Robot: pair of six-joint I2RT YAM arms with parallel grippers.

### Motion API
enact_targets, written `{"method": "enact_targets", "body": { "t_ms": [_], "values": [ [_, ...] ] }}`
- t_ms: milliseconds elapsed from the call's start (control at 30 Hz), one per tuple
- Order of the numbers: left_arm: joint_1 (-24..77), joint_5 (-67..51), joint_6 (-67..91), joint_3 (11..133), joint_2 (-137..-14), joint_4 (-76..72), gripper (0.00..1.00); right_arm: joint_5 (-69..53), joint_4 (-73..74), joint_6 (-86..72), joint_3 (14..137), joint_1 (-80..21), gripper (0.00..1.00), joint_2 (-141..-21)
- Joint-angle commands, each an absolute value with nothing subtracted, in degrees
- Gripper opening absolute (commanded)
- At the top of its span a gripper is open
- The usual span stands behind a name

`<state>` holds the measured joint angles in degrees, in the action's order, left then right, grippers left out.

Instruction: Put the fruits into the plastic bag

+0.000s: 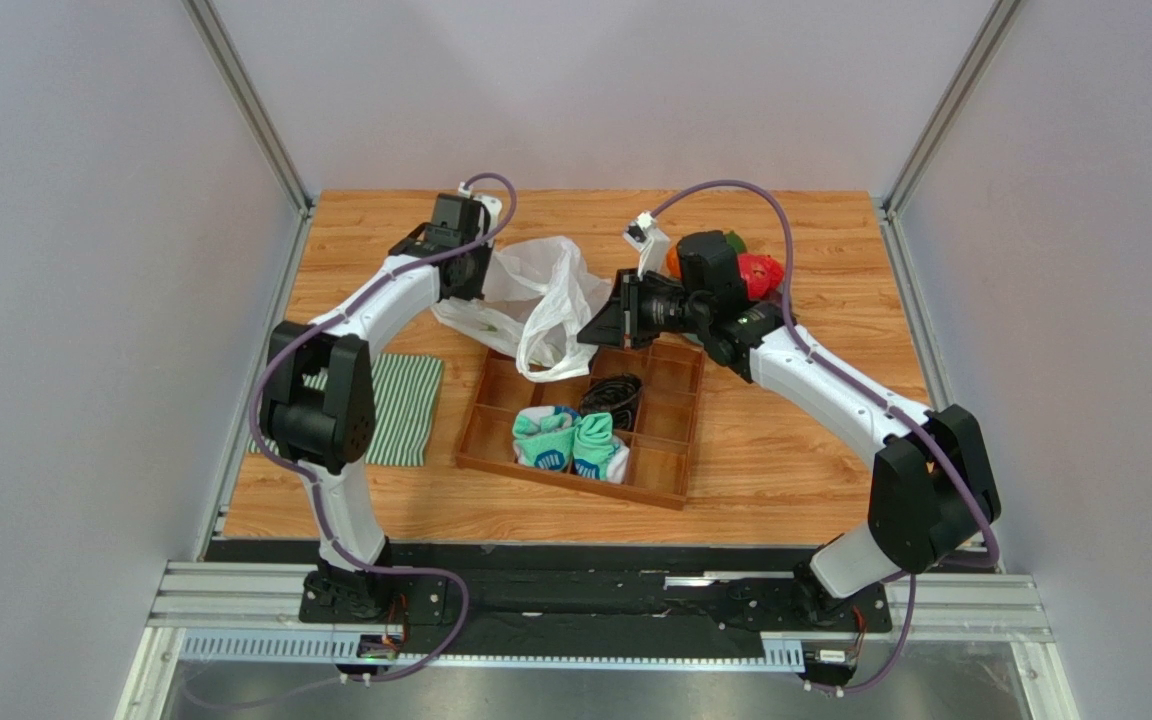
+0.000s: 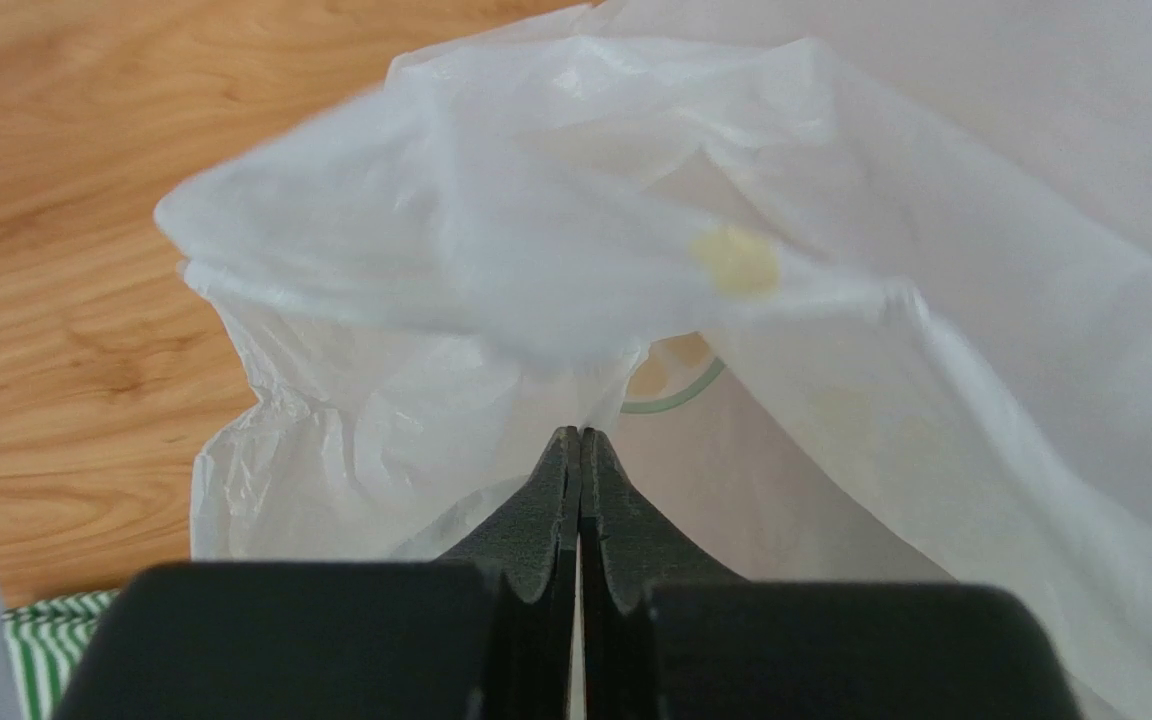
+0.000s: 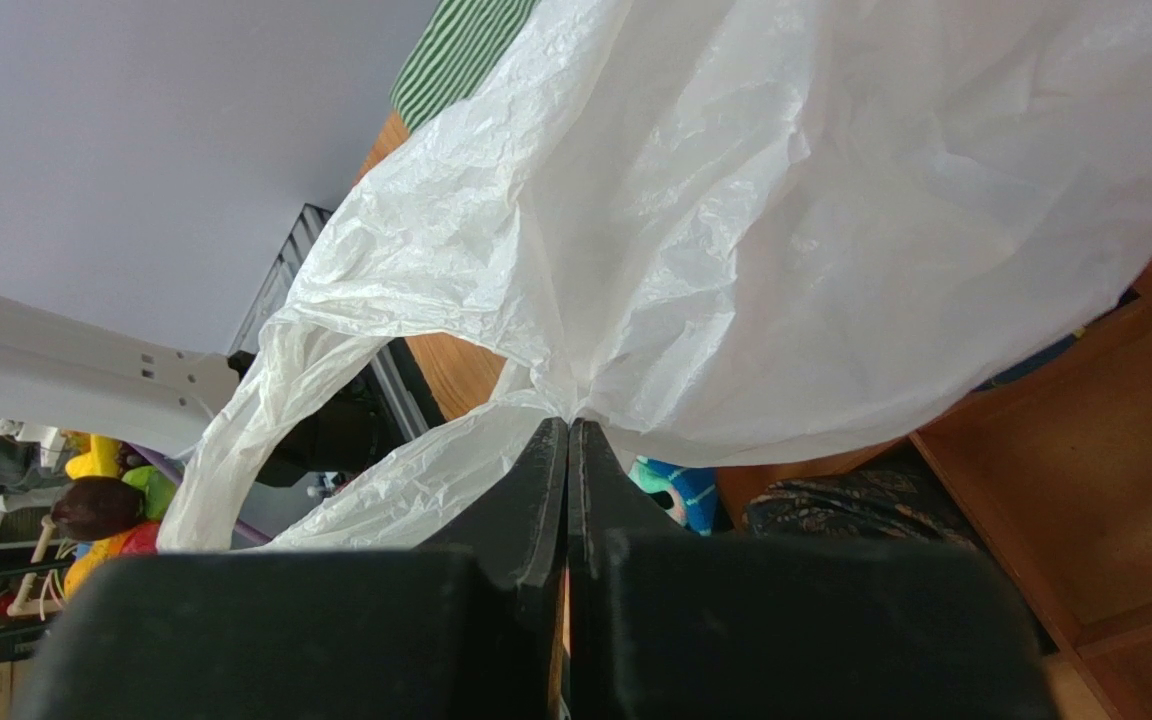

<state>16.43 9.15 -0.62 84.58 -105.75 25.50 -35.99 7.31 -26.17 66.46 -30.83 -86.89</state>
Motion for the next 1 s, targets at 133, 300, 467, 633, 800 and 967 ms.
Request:
{"method": "enact_targets", "body": {
  "t_ms": [133,300,467,633,800,967],
  "values": [
    [16.44,5.82,1.49,82.09,-83.95,24.95,0.00,-32.34,9.67,-22.68,70.66,-30.59,0.00,-84.64],
    [16.09,-0.95,4.39,79.90,-76.22,26.54,0.00,-30.41,10.02,-22.50,70.66,-30.67,0.00,-84.20],
    [13.45,-13.34,8.08,74.63,-68.14,26.63,0.00,-27.87,9.93,-22.41,71.10,-30.24,0.00,-85.60],
    [8.01,-28.00,12.03,64.70,-59.95,21.72,0.00,-28.39,7.74,-24.77,71.98,-28.92,0.00,-88.15],
    [1.68,-39.27,17.30,55.66,-54.76,13.39,0.00,-31.11,3.09,-28.91,72.51,-26.19,0.00,-91.14],
    [-2.10,-52.37,27.04,50.63,-55.54,1.25,0.00,-28.31,6.06,-26.38,76.72,-25.40,0.00,-95.00]
  ]
}}
